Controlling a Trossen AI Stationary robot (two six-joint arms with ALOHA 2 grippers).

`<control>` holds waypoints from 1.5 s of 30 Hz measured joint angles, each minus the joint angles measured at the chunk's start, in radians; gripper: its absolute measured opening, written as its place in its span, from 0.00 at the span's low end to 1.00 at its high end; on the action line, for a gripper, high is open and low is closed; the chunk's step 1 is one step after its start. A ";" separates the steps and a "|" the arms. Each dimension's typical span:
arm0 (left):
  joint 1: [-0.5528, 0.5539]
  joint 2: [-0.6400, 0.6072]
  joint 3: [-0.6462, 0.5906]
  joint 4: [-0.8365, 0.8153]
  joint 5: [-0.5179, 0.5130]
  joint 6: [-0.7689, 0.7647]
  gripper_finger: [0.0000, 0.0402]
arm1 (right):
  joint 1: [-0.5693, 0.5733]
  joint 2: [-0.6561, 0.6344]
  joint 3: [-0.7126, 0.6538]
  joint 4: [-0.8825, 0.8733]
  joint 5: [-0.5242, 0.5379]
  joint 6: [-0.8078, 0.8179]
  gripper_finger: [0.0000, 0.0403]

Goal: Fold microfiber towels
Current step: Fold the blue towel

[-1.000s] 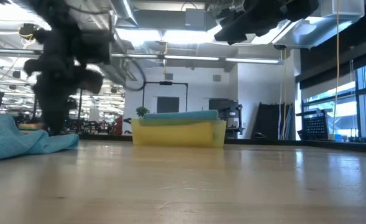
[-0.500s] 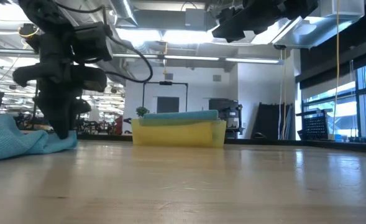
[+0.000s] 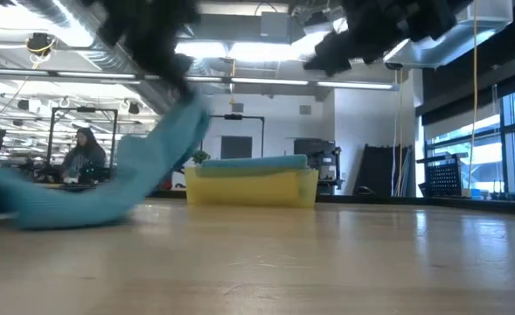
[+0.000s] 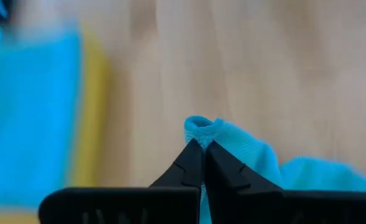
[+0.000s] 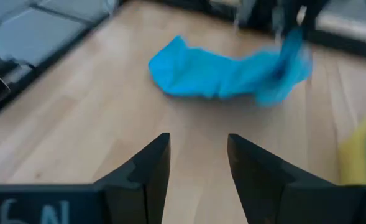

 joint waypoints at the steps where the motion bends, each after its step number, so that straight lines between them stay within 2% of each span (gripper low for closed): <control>1: -0.011 0.000 0.051 -0.005 -0.010 0.029 0.00 | 0.005 0.001 -0.015 -0.004 0.024 0.012 0.40; 5: -0.064 -0.001 0.221 -0.011 -0.031 0.134 0.00 | 0.028 0.001 -0.079 0.081 0.103 0.064 0.40; 10: -0.143 -0.001 0.309 -0.014 -0.071 0.213 0.00 | 0.047 0.001 -0.156 0.323 0.124 0.112 0.40; 15: -0.199 0.009 0.299 -0.006 -0.120 0.221 0.00 | 0.061 0.000 -0.211 0.560 0.227 0.106 0.40; 19: -0.210 0.022 0.276 0.009 -0.122 0.232 0.00 | 0.105 0.012 -0.216 0.591 0.238 -0.112 0.40; 22: -0.210 0.029 0.272 0.006 -0.122 0.233 0.00 | 0.138 0.064 -0.217 0.642 0.300 -0.196 0.41; 26: -0.210 0.047 0.272 0.022 -0.120 0.240 0.00 | 0.158 0.167 -0.211 0.759 0.351 -0.205 0.43; 30: -0.211 0.060 0.273 0.034 -0.117 0.244 0.00 | 0.159 0.254 -0.177 0.839 0.467 -0.207 0.49; 38: -0.214 0.074 0.273 0.046 -0.112 0.246 0.00 | 0.160 0.385 -0.062 0.863 0.488 -0.209 0.59; 41: -0.226 0.074 0.273 0.037 -0.112 0.239 0.00 | 0.159 0.396 -0.052 0.859 0.544 -0.210 0.57; 45: -0.255 0.073 0.273 -0.012 -0.112 0.238 0.00 | 0.171 0.389 -0.051 0.859 0.552 -0.215 0.42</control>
